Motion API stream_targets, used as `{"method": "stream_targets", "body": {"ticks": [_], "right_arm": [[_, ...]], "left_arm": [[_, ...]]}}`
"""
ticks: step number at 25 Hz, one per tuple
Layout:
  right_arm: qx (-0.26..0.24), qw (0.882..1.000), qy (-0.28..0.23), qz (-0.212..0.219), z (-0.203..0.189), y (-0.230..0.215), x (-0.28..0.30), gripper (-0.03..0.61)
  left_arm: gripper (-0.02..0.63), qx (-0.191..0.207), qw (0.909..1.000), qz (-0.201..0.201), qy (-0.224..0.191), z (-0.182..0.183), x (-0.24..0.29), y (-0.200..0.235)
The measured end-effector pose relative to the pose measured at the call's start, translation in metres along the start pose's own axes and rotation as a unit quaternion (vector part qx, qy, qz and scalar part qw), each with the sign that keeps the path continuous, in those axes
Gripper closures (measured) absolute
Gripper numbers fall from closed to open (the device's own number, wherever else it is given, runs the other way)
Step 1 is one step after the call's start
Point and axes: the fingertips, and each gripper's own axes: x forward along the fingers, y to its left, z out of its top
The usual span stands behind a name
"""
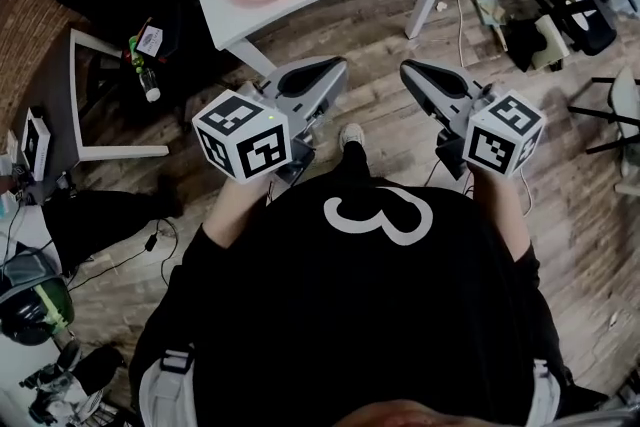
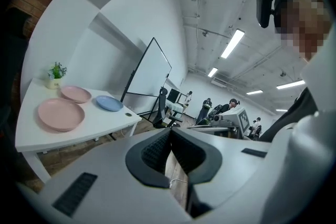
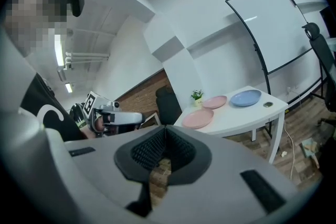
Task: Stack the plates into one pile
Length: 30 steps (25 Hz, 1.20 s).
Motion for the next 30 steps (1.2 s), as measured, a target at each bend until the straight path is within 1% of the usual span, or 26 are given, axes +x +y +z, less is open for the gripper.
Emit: {"method": "stream_targets", "body": {"ticks": [4,9,13,17,21,26,28,30], "right_arm": [[0.01,1.0,0.002,0.004,0.029,-0.041,0.041,0.554],[0.01,1.0,0.004,0.016,0.066,-0.085,0.099,0.554],[0.011,1.0,0.012,0.019,0.081,-0.111,0.139,0.554],[0.017,0.999,0.018,0.021,0.089,-0.126,0.165,0.554],[0.007,0.999,0.022,0.041,0.099,-0.129,0.184,0.552],[-0.003,0.998,0.032,0.054,0.119,-0.148,0.215,0.551],[-0.004,0.998,0.039,0.059,0.128,-0.159,0.233,0.551],[-0.004,0.996,0.049,0.068,0.136,-0.17,0.254,0.53]], "left_arm": [[0.598,-0.007,0.9999,0.01,0.009,0.028,0.024,0.053],[0.598,-0.015,0.9994,0.031,0.005,0.067,0.042,0.124],[0.598,-0.022,0.9985,0.05,-0.004,0.085,0.048,0.167],[0.598,-0.044,0.9966,0.068,-0.018,0.095,0.047,0.198],[0.598,-0.049,0.994,0.095,-0.026,0.1,0.039,0.218],[0.598,-0.069,0.987,0.14,-0.039,0.111,0.03,0.254],[0.598,-0.072,0.9838,0.157,-0.046,0.121,0.027,0.273],[0.598,-0.08,0.9799,0.176,-0.051,0.132,0.025,0.293]]}}
